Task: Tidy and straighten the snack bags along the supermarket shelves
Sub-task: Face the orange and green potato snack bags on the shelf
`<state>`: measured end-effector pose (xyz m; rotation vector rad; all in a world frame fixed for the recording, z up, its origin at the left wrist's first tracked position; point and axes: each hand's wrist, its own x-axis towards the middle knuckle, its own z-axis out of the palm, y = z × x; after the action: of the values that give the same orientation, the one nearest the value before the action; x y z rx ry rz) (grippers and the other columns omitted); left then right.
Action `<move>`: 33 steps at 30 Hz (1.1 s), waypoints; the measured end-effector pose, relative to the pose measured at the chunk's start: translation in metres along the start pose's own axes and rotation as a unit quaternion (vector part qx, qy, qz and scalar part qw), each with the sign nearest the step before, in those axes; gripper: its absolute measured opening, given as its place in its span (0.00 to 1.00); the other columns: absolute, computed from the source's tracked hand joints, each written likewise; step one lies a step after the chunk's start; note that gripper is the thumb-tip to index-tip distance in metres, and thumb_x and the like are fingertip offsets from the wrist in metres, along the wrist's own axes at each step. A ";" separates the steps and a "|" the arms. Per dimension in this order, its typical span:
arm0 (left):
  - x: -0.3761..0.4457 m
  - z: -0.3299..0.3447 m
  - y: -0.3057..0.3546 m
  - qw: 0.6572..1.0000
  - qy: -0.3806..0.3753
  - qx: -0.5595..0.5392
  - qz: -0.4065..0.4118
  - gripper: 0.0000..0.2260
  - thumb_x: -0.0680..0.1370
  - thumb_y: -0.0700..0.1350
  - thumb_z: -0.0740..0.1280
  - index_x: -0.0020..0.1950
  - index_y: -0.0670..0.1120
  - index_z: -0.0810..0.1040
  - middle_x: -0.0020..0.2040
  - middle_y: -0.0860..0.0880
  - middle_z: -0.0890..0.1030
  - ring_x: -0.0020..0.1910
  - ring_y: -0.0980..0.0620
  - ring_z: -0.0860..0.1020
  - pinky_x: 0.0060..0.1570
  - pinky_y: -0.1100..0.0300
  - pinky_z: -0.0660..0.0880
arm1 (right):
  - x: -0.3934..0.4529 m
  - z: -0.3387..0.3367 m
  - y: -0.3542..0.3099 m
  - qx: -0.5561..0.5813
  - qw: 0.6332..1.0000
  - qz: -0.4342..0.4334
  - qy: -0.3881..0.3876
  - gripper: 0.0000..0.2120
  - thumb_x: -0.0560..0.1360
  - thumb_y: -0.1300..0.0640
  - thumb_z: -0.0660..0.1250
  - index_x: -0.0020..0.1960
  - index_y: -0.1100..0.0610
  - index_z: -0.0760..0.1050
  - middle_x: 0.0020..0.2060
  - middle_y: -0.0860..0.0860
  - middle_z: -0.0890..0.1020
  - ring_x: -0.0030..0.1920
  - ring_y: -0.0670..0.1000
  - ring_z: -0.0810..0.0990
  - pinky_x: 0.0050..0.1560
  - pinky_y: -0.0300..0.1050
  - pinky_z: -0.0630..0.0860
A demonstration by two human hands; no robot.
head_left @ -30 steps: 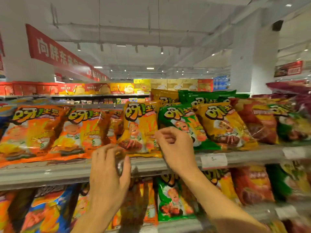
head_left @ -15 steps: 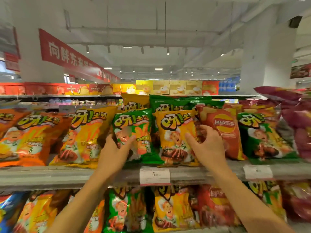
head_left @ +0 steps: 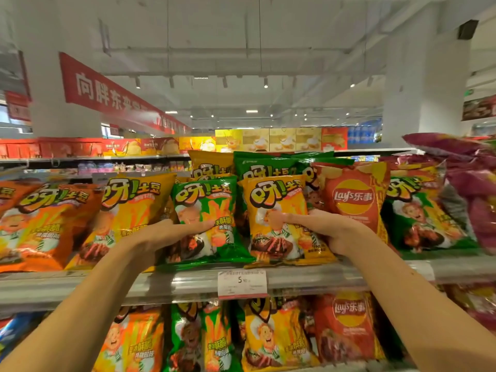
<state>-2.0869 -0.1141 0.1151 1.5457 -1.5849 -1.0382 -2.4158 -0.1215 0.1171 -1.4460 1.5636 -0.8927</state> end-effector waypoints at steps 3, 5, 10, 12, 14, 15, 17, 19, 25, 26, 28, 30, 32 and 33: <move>0.004 0.000 -0.003 1.000 -0.008 -0.015 0.004 0.57 0.53 0.72 0.79 0.76 0.48 0.66 0.74 0.49 0.70 0.71 0.47 0.70 0.70 0.48 0.68 | 0.002 0.002 0.003 0.018 1.000 -0.012 -0.010 0.67 0.40 0.28 0.83 0.75 0.51 0.69 0.69 0.53 0.78 0.67 0.58 0.78 0.68 0.61 0.75; 0.005 0.004 -0.002 0.999 -0.011 -0.047 0.001 0.42 0.56 0.66 0.81 0.64 0.49 0.75 0.57 0.54 0.80 0.53 0.56 0.80 0.49 0.60 0.78 | 0.002 0.001 0.003 0.033 0.999 -0.028 -0.025 0.61 0.39 0.30 0.85 0.69 0.51 0.75 0.60 0.52 0.85 0.59 0.56 0.84 0.61 0.60 0.80; 0.006 0.006 -0.005 0.994 -0.026 -0.101 0.017 0.26 0.61 0.57 0.80 0.52 0.49 0.76 0.49 0.51 0.80 0.44 0.55 0.78 0.38 0.60 0.75 | -0.006 0.003 0.003 0.049 0.992 -0.088 -0.075 0.52 0.45 0.36 0.87 0.65 0.49 0.76 0.52 0.50 0.88 0.52 0.54 0.88 0.48 0.51 0.85; 0.007 0.006 -0.006 0.992 -0.025 -0.121 0.022 0.24 0.61 0.55 0.81 0.51 0.49 0.77 0.49 0.51 0.81 0.45 0.54 0.79 0.39 0.59 0.75 | -0.007 0.006 0.005 0.067 0.989 -0.105 -0.073 0.45 0.51 0.40 0.86 0.65 0.47 0.76 0.53 0.49 0.88 0.52 0.53 0.87 0.51 0.53 0.84; 0.006 0.006 -0.007 0.991 -0.027 -0.127 0.030 0.24 0.59 0.54 0.82 0.49 0.50 0.78 0.48 0.52 0.82 0.46 0.54 0.79 0.38 0.59 0.75 | -0.007 0.009 0.007 0.081 0.988 -0.123 -0.053 0.40 0.56 0.41 0.85 0.65 0.44 0.76 0.52 0.45 0.87 0.52 0.49 0.87 0.54 0.52 0.84; 0.006 0.005 -0.007 0.991 -0.026 -0.126 0.030 0.24 0.58 0.54 0.82 0.49 0.49 0.77 0.49 0.51 0.81 0.45 0.54 0.80 0.37 0.58 0.76 | -0.008 0.011 0.008 0.085 0.987 -0.132 -0.038 0.39 0.57 0.41 0.85 0.65 0.43 0.76 0.52 0.43 0.87 0.51 0.47 0.87 0.52 0.49 0.84; 0.008 0.004 -0.006 0.990 -0.024 -0.134 0.027 0.25 0.58 0.54 0.83 0.48 0.48 0.77 0.45 0.49 0.83 0.35 0.55 0.84 0.31 0.59 0.79 | -0.012 0.013 0.009 0.084 0.985 -0.148 -0.003 0.38 0.56 0.39 0.85 0.64 0.42 0.76 0.49 0.39 0.87 0.48 0.41 0.86 0.43 0.38 0.81; 0.007 0.006 -0.005 0.990 -0.025 -0.135 0.027 0.25 0.57 0.55 0.83 0.47 0.49 0.78 0.36 0.50 0.85 0.30 0.55 0.83 0.30 0.60 0.80 | -0.016 0.014 0.009 0.085 0.981 -0.171 0.042 0.40 0.53 0.35 0.84 0.62 0.41 0.77 0.48 0.38 0.87 0.49 0.42 0.85 0.43 0.37 0.79; 0.016 0.023 0.002 0.995 0.042 -0.090 0.031 0.55 0.42 0.66 0.83 0.65 0.46 0.73 0.62 0.44 0.77 0.60 0.42 0.76 0.63 0.44 0.74 | -0.032 0.000 -0.002 0.134 0.938 -0.257 0.192 0.41 0.56 0.35 0.84 0.64 0.41 0.72 0.55 0.38 0.82 0.54 0.40 0.80 0.50 0.39 0.76; 0.019 0.026 0.005 0.995 0.049 -0.083 0.036 0.59 0.42 0.67 0.83 0.67 0.44 0.72 0.63 0.44 0.77 0.61 0.42 0.76 0.64 0.44 0.74 | -0.037 -0.006 -0.004 0.143 0.933 -0.260 0.202 0.43 0.56 0.35 0.84 0.66 0.41 0.70 0.55 0.36 0.81 0.53 0.38 0.79 0.47 0.37 0.73; 0.023 0.037 0.014 0.994 0.059 -0.075 0.055 0.60 0.42 0.68 0.82 0.69 0.43 0.73 0.62 0.45 0.79 0.59 0.43 0.78 0.62 0.46 0.75 | -0.049 -0.017 -0.003 0.145 0.929 -0.264 0.215 0.45 0.56 0.35 0.83 0.68 0.40 0.69 0.54 0.35 0.80 0.52 0.35 0.77 0.44 0.34 0.70; 0.023 0.053 0.025 0.993 0.065 -0.068 0.077 0.59 0.43 0.69 0.81 0.69 0.43 0.72 0.59 0.48 0.79 0.56 0.47 0.78 0.60 0.49 0.75 | -0.062 -0.030 0.001 0.137 0.926 -0.262 0.234 0.44 0.56 0.34 0.83 0.68 0.41 0.71 0.54 0.36 0.81 0.51 0.35 0.78 0.43 0.34 0.69; 0.024 0.075 0.036 0.991 0.055 -0.070 0.103 0.57 0.47 0.70 0.80 0.71 0.46 0.71 0.64 0.48 0.78 0.61 0.46 0.77 0.62 0.48 0.74 | -0.076 -0.043 0.009 0.125 0.925 -0.250 0.256 0.42 0.57 0.33 0.82 0.67 0.42 0.73 0.53 0.36 0.82 0.49 0.34 0.79 0.43 0.35 0.70; 0.024 0.087 0.041 0.990 0.047 -0.075 0.111 0.54 0.49 0.69 0.81 0.70 0.48 0.71 0.64 0.49 0.78 0.61 0.46 0.76 0.60 0.49 0.74 | -0.082 -0.050 0.013 0.119 0.926 -0.241 0.266 0.41 0.57 0.33 0.82 0.67 0.42 0.75 0.53 0.37 0.83 0.49 0.35 0.81 0.45 0.37 0.73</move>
<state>-2.1845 -0.1323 0.1107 1.2668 -1.5373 -0.9243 -2.4652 -0.0401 0.1346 -1.5079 1.4046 -1.8279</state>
